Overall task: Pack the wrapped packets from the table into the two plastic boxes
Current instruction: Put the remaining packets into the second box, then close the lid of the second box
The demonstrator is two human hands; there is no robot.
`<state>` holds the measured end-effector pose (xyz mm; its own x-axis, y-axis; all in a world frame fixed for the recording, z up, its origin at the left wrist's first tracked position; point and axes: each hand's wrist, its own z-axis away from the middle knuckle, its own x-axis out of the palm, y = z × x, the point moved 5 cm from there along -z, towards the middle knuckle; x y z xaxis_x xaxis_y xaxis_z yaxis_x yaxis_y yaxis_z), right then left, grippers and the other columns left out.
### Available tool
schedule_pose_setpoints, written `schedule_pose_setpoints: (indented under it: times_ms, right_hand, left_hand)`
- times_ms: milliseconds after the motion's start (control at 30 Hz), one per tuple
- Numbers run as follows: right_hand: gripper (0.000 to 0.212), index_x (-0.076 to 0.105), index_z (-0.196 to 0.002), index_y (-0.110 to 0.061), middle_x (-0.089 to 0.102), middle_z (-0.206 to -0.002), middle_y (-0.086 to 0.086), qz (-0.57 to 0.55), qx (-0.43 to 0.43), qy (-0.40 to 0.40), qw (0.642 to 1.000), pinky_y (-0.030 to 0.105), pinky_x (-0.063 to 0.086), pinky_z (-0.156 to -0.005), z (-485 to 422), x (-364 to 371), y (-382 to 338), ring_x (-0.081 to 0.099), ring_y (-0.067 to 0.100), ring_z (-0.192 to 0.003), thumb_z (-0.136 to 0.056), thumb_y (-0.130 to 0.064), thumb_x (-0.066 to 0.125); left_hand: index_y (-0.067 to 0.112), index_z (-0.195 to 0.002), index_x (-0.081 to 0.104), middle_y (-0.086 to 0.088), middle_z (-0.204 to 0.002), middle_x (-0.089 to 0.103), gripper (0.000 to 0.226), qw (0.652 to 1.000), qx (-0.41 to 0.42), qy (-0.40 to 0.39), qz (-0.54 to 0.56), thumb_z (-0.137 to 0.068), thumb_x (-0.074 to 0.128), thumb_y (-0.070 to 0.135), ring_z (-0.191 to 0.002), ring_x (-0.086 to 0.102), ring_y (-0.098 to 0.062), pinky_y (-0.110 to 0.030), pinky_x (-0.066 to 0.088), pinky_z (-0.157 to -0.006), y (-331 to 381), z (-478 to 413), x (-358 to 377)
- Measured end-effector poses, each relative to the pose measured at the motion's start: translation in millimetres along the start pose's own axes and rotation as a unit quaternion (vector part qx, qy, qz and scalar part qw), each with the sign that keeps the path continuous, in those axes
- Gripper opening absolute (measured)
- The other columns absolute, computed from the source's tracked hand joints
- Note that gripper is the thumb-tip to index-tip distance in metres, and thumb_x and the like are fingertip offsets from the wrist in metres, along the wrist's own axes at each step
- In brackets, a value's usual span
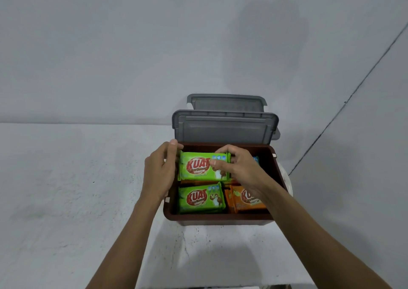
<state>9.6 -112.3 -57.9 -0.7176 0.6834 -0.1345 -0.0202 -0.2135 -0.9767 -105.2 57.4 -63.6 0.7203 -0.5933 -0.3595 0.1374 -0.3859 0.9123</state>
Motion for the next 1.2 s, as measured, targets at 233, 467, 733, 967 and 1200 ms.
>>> schedule_pose_setpoints:
  times_ms: [233,467,733,967,1200]
  right_hand:
    - [0.021,0.061,-0.1,-0.009,0.073,-0.091,0.004,0.064,0.051,-0.069,0.994,0.022,0.053,-0.064,5,8,13,0.071,0.009,-0.075,-0.085,-0.014,0.075]
    - [0.032,0.065,-0.103,-0.015,0.072,-0.092,0.001,0.246,0.057,-0.054,0.966,0.031,0.057,-0.072,2,24,27,0.07,0.013,-0.077,-0.082,-0.035,0.078]
    - [0.042,0.068,-0.111,-0.007,0.066,-0.108,0.006,0.425,-0.016,-0.071,0.902,0.034,0.052,-0.084,5,33,25,0.061,0.02,-0.096,-0.091,-0.044,0.065]
    - [0.047,0.062,-0.125,-0.01,0.067,-0.112,0.008,0.478,-0.031,-0.108,0.871,0.036,0.055,-0.084,4,34,23,0.064,0.02,-0.097,-0.095,-0.046,0.057]
    - [0.034,0.068,-0.115,-0.015,0.071,-0.101,-0.001,0.419,-0.112,0.018,0.901,0.029,0.056,-0.079,-2,-5,-20,0.066,0.011,-0.088,-0.096,-0.041,0.056]
  left_hand:
    - [0.022,-0.114,0.061,-0.003,-0.125,0.057,0.027,0.986,0.013,-0.008,-0.165,-0.093,0.058,0.037,-0.11,0.055,-0.018,-0.034,0.049,-0.086,-32,-10,4]
    - [0.021,-0.12,0.058,-0.001,-0.124,0.061,0.026,0.995,-0.014,-0.025,-0.094,-0.094,0.058,0.025,-0.101,0.056,-0.012,-0.031,0.048,-0.084,-35,-9,6]
    - [0.031,-0.122,0.052,-0.001,-0.128,0.06,0.025,0.996,-0.047,-0.045,-0.06,-0.097,0.052,0.031,-0.098,0.054,-0.009,-0.02,0.045,-0.077,-43,-6,10]
    - [0.03,-0.126,0.049,-0.004,-0.129,0.059,0.028,0.994,-0.051,-0.068,-0.065,-0.098,0.05,0.032,-0.1,0.053,-0.011,-0.029,0.049,-0.082,-43,-9,10]
    - [0.022,-0.128,0.05,-0.003,-0.127,0.06,0.034,0.995,-0.018,-0.048,-0.085,-0.096,0.052,0.035,-0.099,0.054,-0.009,-0.025,0.047,-0.081,-34,-18,3]
